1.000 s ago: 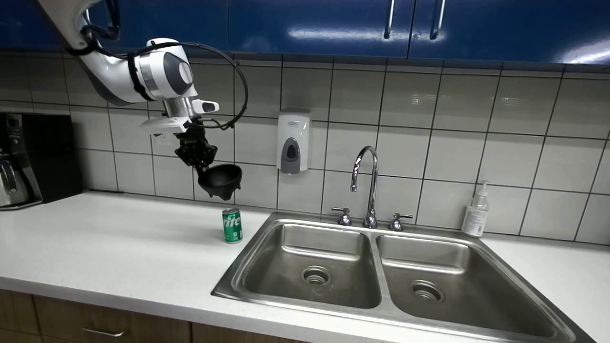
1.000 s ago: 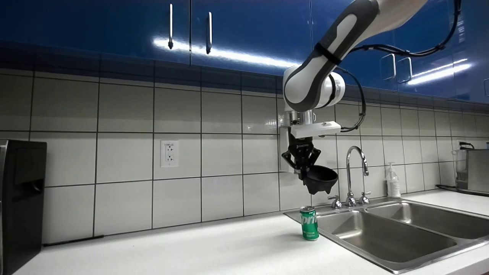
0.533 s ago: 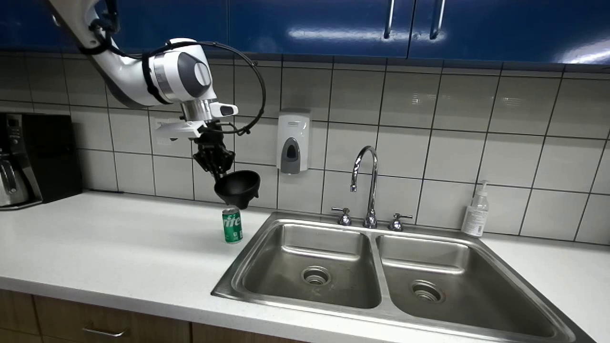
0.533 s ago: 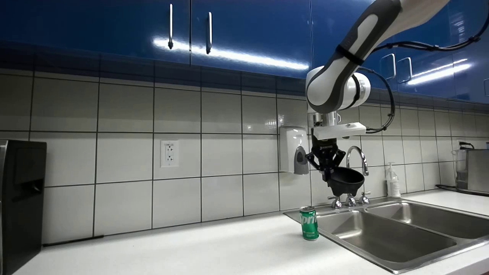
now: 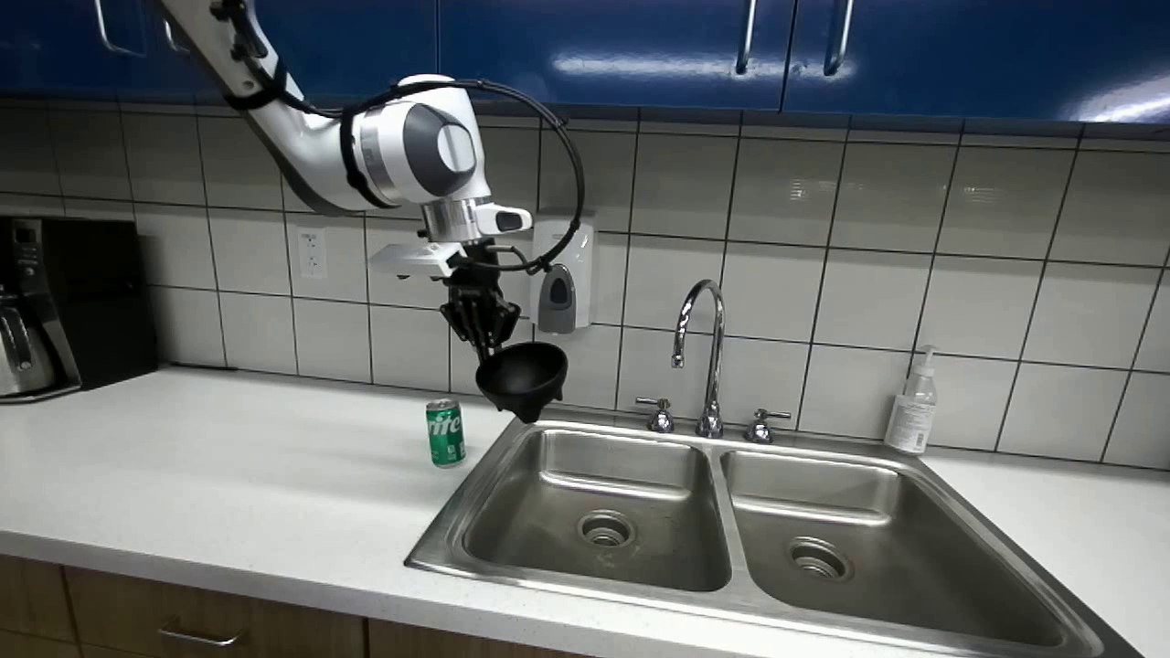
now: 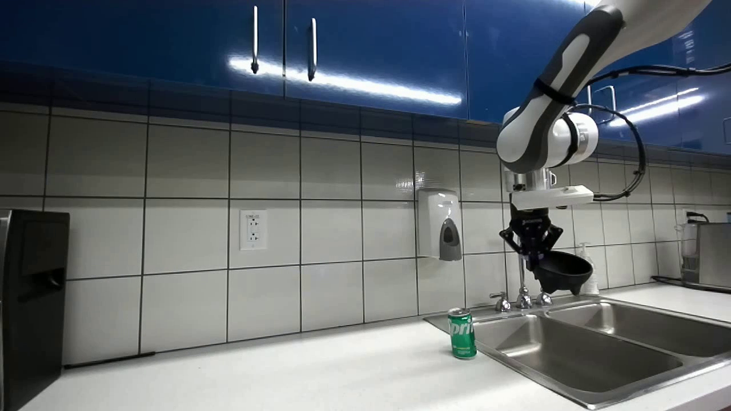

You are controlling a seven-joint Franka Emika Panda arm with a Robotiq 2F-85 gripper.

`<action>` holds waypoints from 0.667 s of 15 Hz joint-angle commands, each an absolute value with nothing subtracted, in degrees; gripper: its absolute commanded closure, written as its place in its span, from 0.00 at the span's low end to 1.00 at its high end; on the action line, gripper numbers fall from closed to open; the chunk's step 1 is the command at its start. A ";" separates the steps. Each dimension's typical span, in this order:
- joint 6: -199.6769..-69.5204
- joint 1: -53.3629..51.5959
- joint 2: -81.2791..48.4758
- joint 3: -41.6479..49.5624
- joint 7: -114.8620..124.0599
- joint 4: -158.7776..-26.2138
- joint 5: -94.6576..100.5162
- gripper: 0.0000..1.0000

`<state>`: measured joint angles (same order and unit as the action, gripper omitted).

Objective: Put the black bowl in the left sink

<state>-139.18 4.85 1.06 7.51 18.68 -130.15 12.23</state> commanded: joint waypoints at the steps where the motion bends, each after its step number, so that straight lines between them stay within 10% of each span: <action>1: -139.34 7.59 -0.89 9.20 12.55 -127.90 8.81 0.98; 10: -136.91 10.02 -13.47 10.72 3.71 -118.45 1.55 0.98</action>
<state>-139.14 9.23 -8.33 11.13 5.97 -123.96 3.31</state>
